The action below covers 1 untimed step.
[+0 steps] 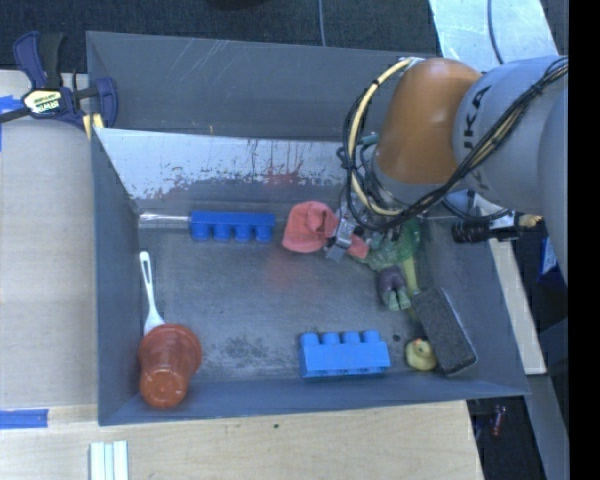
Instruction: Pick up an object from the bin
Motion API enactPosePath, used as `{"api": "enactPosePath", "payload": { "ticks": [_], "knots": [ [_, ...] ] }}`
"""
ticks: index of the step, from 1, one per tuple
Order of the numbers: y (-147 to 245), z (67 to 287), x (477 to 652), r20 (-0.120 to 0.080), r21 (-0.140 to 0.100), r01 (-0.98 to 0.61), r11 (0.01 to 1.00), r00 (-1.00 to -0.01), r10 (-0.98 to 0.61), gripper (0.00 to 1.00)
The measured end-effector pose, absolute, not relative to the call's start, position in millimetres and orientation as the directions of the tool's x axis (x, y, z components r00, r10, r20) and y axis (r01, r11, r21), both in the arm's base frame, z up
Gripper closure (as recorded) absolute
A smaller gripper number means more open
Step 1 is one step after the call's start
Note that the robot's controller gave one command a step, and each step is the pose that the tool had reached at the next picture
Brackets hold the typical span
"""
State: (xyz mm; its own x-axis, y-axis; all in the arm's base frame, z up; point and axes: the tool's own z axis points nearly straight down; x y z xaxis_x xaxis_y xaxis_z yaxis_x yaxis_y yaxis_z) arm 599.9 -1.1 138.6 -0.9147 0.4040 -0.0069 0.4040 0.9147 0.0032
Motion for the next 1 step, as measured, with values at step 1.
{"api": "enactPosePath", "payload": {
  "ticks": [1],
  "knots": [
    [7.4,213.0,578.8,-0.004,0.001,0.357,0.934,-0.934,0.357,1.00]
  ]
}}
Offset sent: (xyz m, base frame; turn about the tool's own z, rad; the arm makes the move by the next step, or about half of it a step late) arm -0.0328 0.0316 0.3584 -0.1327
